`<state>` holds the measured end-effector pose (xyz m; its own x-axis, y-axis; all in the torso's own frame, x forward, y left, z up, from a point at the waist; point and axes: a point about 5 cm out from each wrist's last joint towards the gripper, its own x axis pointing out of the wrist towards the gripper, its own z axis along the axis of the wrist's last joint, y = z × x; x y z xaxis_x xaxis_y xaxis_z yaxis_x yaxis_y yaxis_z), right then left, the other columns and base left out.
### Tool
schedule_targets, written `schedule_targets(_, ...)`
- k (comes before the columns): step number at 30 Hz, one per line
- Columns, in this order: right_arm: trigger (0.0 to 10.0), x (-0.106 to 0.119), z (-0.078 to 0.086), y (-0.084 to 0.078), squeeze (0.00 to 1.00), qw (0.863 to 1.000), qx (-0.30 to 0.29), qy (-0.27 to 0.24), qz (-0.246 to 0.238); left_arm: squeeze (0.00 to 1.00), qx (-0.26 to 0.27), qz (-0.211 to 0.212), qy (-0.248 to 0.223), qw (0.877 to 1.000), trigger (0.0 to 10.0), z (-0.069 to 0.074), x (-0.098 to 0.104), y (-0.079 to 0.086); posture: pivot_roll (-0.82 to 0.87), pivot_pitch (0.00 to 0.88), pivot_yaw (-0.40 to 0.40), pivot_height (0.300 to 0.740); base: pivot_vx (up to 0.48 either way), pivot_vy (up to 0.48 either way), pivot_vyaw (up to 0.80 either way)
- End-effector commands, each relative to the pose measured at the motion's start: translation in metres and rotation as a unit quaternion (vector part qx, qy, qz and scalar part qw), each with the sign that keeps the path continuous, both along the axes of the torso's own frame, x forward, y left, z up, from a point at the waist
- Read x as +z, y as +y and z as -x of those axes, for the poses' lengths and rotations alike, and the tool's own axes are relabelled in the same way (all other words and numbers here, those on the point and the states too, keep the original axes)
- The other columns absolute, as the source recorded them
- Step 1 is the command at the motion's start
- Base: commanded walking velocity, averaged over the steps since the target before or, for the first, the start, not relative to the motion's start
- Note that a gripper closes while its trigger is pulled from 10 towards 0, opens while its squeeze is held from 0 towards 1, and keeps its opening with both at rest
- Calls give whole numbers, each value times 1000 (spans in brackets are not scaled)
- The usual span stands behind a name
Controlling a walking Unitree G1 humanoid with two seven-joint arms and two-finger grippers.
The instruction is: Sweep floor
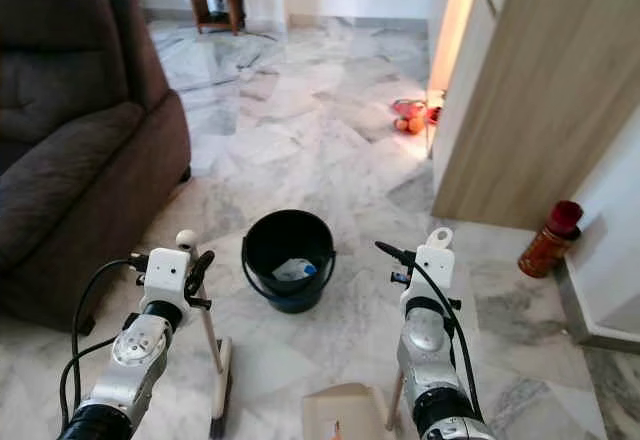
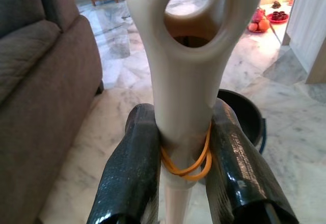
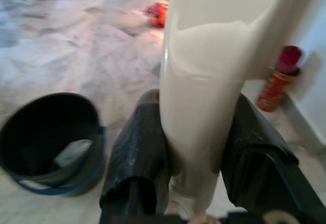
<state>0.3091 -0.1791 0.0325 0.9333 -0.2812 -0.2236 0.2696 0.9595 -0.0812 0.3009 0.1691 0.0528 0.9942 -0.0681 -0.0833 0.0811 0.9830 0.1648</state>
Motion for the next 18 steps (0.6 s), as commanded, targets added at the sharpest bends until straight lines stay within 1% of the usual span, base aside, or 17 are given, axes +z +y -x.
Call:
schedule_targets(1,10000,0,0,-1,0,1000,-5,-1,-7,0,3,-4,2,1000,10000,0,0,4,107,0,45,740,0,0,0)
schedule_targets(18,10000,-1,0,0,0,1000,-5,1,-10,0,-1,-1,3,1000,10000,0,0,2,109,0,44,740,0,0,0)
